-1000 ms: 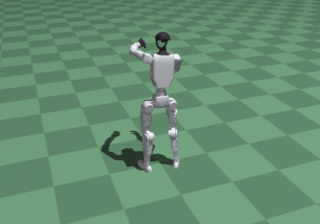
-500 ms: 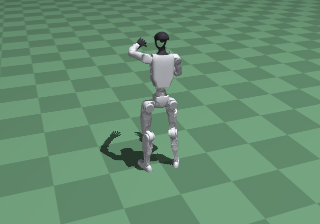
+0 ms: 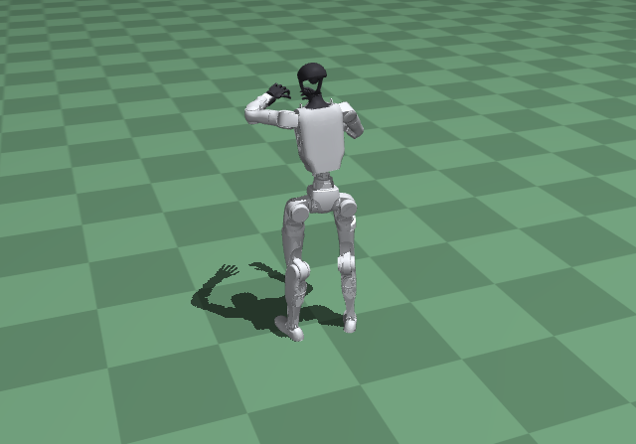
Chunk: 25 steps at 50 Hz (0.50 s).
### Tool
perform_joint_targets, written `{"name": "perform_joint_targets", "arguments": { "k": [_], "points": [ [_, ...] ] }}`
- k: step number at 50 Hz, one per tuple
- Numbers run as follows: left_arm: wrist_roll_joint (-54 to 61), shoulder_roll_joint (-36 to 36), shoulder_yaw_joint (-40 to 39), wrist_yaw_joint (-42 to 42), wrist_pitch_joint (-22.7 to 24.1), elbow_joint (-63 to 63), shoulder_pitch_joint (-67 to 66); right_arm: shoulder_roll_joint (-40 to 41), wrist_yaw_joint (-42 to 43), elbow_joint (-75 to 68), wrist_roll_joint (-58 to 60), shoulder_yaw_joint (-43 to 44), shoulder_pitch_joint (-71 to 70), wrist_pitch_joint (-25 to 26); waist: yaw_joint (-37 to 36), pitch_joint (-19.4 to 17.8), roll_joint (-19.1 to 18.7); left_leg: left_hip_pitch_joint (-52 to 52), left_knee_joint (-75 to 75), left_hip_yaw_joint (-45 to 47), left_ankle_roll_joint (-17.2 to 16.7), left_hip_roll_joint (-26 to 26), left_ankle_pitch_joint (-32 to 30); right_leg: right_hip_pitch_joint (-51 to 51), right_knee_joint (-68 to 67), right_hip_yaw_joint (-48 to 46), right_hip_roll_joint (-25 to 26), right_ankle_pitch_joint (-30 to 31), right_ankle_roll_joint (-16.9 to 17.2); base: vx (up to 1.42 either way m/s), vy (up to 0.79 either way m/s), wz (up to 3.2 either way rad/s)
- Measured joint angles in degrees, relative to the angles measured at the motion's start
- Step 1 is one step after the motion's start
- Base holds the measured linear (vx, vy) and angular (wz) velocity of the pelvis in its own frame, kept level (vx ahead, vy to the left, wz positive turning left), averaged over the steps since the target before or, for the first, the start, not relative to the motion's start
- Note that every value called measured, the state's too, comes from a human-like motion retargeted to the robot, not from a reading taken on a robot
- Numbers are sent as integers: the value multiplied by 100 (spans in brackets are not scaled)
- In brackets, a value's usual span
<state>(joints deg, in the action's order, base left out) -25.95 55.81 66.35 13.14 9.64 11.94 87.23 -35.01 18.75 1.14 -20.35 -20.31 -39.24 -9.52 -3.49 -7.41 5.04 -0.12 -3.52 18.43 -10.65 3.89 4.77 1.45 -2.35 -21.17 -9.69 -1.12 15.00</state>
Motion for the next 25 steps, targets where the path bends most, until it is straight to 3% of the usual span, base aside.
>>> {"name": "perform_joint_targets", "arguments": {
  "k": [7, 17, 20, 25],
  "points": [
    [112, -20, -322, 8, 26, -290, -400, -179, 427, -570, 433, -61, -677, 41, -106, 65, 60, -15, 2, -73, -18, 24, 17, -23, -12, -75, 19, -19, 0, 1, 0, 3],
    [1, -295, -1021, 210, -19, -459, -1003, 579, 235, -592, 592, 35, 359, 40, -128, 51, 31, 42, 46, -256, 18, -25, 85, -107, -233, -229, -85, -187, -44, 3, 1, 13],
    [729, -511, -1557, 369, -47, -441, -1557, 833, 266, -614, 511, 105, 580, 69, -171, 38, 3, 63, 54, -263, 20, -27, 101, -121, -261, -233, -93, -207, -58, 0, 0, 0],
    [3132, -1107, -2654, 585, 69, -471, -2811, 937, 517, -493, 326, 175, 697, 123, -238, 5, -66, 101, 50, -263, 15, -44, 113, -160, -248, -232, -108, -211, -70, 0, 0, 0]
  ]
}}
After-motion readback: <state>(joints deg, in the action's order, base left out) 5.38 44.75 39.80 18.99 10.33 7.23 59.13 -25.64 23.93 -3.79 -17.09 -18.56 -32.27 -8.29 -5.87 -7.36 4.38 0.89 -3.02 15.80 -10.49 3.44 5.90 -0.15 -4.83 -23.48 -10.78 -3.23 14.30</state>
